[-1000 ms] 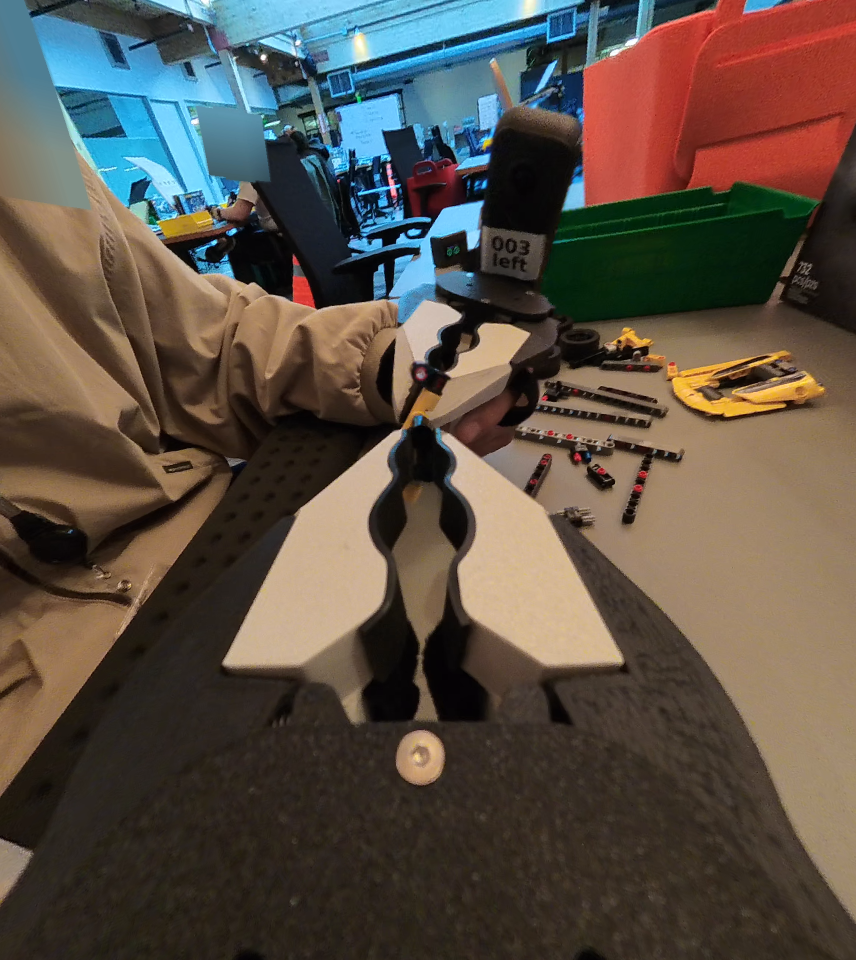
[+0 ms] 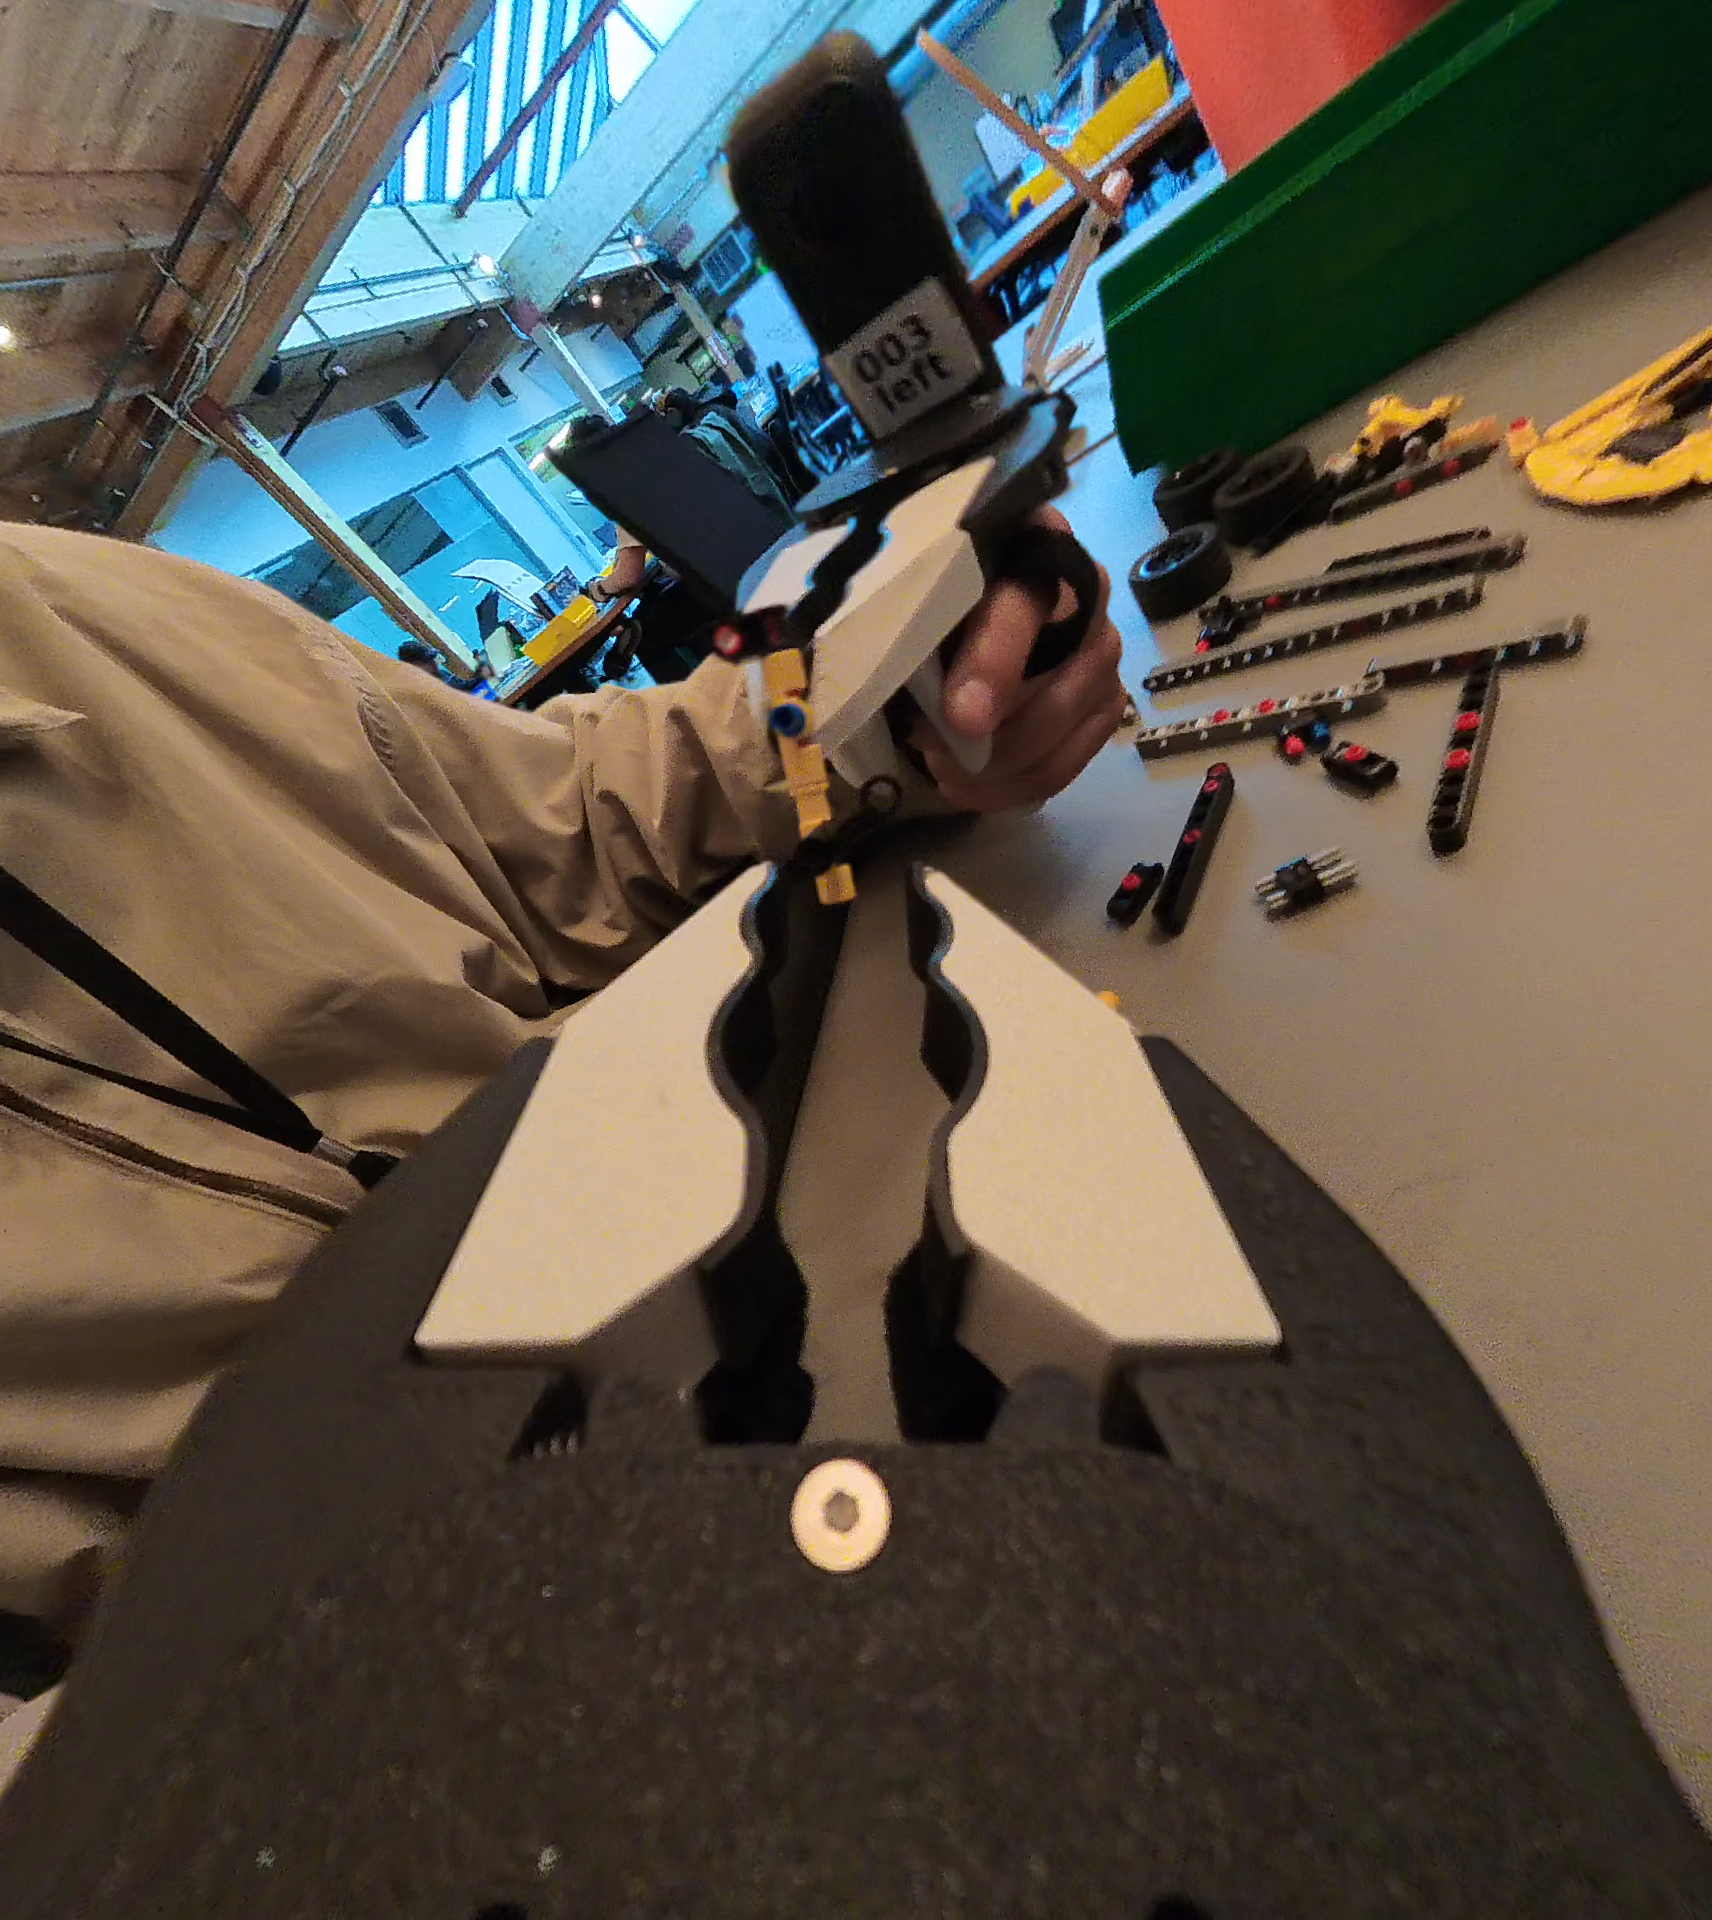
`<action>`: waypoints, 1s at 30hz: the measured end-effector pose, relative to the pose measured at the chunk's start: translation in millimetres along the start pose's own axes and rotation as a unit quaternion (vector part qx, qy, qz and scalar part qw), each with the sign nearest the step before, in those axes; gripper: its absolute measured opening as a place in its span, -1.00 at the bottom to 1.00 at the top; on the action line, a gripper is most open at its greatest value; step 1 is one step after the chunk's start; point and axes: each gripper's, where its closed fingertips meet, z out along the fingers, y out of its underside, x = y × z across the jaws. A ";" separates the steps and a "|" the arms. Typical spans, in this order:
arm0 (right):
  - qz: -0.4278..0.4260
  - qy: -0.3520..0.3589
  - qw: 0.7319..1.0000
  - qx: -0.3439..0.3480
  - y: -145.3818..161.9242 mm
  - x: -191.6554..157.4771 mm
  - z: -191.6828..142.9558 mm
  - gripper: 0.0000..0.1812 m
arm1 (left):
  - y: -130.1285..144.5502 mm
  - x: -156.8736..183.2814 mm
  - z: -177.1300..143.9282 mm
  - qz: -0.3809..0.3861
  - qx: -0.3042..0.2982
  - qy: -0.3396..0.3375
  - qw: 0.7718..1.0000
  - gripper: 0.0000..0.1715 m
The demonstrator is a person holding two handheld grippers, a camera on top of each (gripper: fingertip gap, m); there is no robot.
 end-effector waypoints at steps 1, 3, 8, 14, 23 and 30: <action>0.004 -0.003 1.000 0.000 -0.4 0.4 1.0 -0.77 | 3.9 -0.1 2.1 0.023 -0.015 -0.010 1.000 -1.00; 0.005 -0.002 1.000 -0.001 -0.4 2.7 0.7 -0.83 | 10.2 -0.2 5.6 0.064 -0.040 -0.027 0.997 -0.99; 0.003 0.025 1.000 -0.012 1.4 10.5 -2.7 -0.91 | 16.6 -5.9 7.2 0.112 -0.071 -0.060 0.989 -1.00; -0.045 0.093 0.994 -0.045 6.7 23.9 -11.2 -0.93 | 29.7 -15.8 9.3 0.131 -0.117 -0.093 0.980 -0.99; -0.041 0.110 0.993 -0.012 -4.8 28.1 -19.8 -0.93 | 24.0 -25.8 11.3 0.094 -0.091 -0.119 0.984 -0.99; -0.017 0.106 0.985 0.131 -46.2 25.1 -74.4 -0.93 | 24.2 -32.0 -3.8 0.037 -0.095 -0.112 0.988 -1.00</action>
